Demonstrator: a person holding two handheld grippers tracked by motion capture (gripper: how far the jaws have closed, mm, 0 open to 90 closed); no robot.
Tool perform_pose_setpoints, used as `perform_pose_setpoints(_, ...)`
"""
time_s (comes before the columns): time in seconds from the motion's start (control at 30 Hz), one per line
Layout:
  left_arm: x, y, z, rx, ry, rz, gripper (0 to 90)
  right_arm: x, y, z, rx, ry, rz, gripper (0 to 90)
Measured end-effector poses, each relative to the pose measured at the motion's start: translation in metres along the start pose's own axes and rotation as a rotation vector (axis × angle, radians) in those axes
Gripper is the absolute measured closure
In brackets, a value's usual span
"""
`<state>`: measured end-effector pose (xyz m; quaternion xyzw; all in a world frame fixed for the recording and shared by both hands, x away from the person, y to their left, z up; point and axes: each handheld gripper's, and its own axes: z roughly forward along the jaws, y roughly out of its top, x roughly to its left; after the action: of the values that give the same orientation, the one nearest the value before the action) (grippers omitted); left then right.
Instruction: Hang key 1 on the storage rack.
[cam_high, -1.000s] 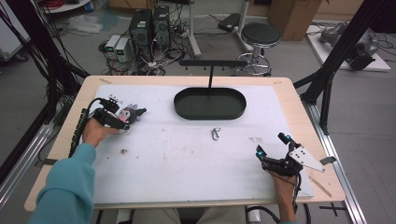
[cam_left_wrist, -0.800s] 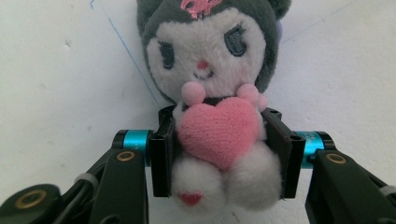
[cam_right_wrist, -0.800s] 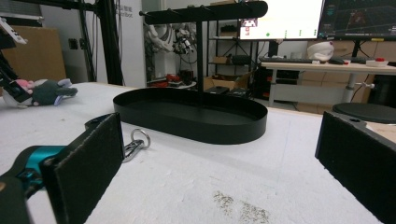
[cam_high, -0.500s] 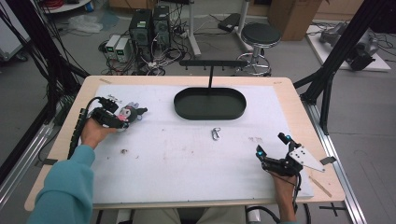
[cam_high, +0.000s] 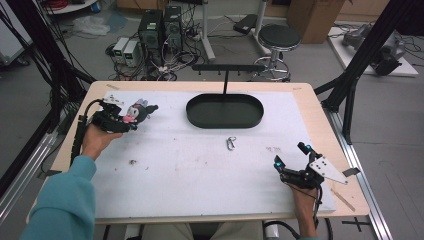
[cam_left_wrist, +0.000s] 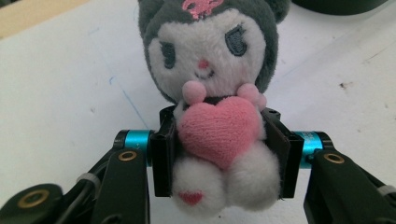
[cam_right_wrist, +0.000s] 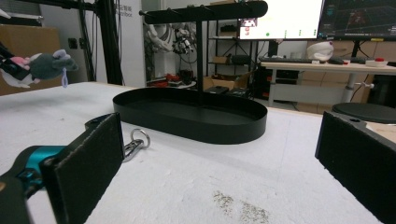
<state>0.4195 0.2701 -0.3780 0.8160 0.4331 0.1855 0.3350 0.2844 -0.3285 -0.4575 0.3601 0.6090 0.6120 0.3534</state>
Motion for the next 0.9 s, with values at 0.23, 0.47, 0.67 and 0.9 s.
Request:
perform_pose_setpoints(0.23,-0.002,0.011,-0.01,-0.12,-0.054,0.007,53.3,0.0,0.0,0.0,0.0,0.0,-0.002,0.6)
perform_pose_setpoints(0.47,-0.007,0.031,-0.019,-0.171,-0.071,0.031,53.3,0.0,0.0,0.0,0.0,-0.001,-0.001,0.7)
perform_pose_setpoints(0.67,-0.013,0.045,-0.022,-0.191,-0.08,0.053,53.2,0.0,0.0,0.0,-0.002,0.0,-0.001,0.7)
perform_pose_setpoints(0.9,-0.018,0.056,-0.018,-0.203,-0.112,0.069,53.3,0.0,0.0,0.0,-0.002,0.001,-0.002,0.6)
